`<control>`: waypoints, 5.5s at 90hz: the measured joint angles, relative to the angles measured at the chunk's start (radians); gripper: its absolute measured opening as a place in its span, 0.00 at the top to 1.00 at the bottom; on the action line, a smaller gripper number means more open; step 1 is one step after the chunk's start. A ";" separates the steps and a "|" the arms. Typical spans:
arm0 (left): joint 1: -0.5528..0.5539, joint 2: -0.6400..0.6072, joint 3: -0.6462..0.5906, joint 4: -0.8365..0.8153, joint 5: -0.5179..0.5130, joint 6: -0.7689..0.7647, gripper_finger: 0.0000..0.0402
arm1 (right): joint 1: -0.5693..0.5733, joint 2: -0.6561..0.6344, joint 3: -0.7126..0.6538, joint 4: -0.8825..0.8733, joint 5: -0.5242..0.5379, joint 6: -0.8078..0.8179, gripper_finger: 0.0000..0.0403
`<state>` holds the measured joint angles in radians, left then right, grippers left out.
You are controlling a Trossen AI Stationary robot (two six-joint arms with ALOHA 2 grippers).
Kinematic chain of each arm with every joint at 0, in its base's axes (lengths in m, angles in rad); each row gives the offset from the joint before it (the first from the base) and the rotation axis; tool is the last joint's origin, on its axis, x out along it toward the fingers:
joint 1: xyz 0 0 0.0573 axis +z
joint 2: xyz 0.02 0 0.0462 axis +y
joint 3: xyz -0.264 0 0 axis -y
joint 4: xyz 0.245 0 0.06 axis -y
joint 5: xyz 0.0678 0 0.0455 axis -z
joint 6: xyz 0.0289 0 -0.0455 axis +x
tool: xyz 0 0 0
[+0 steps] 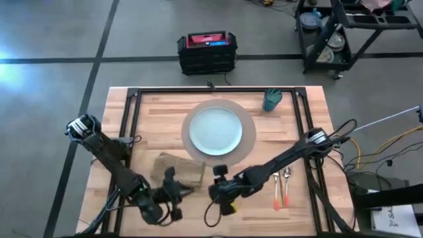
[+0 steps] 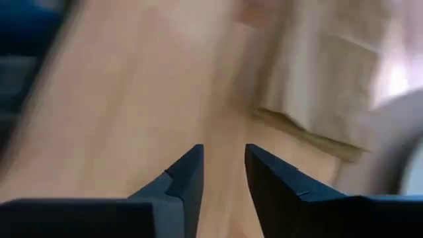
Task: Set table place
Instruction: Move the table napkin beside the table mat
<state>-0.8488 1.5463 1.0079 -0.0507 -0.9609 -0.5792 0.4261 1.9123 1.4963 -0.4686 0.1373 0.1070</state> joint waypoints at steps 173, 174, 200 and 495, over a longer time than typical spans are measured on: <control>0.525 0.060 -0.268 -1.017 0.302 -0.885 1.00 | -0.205 -0.687 -0.739 0.121 0.228 0.094 0.99; 0.535 0.052 -0.269 -1.017 0.274 -0.861 1.00 | -0.205 -0.687 -0.739 0.126 0.228 0.094 0.99; 0.627 -0.149 -0.189 -0.656 0.220 -0.411 1.00 | -0.204 -0.686 -0.727 0.146 0.222 0.115 0.99; 0.603 -0.121 -0.220 -0.830 0.617 -0.720 1.00 | -0.186 -0.644 -0.727 0.112 0.222 0.263 0.99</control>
<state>-0.2459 1.4252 0.7882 -0.8809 -0.3439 -1.2989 0.2401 1.2682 0.7689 -0.3565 0.3588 0.3700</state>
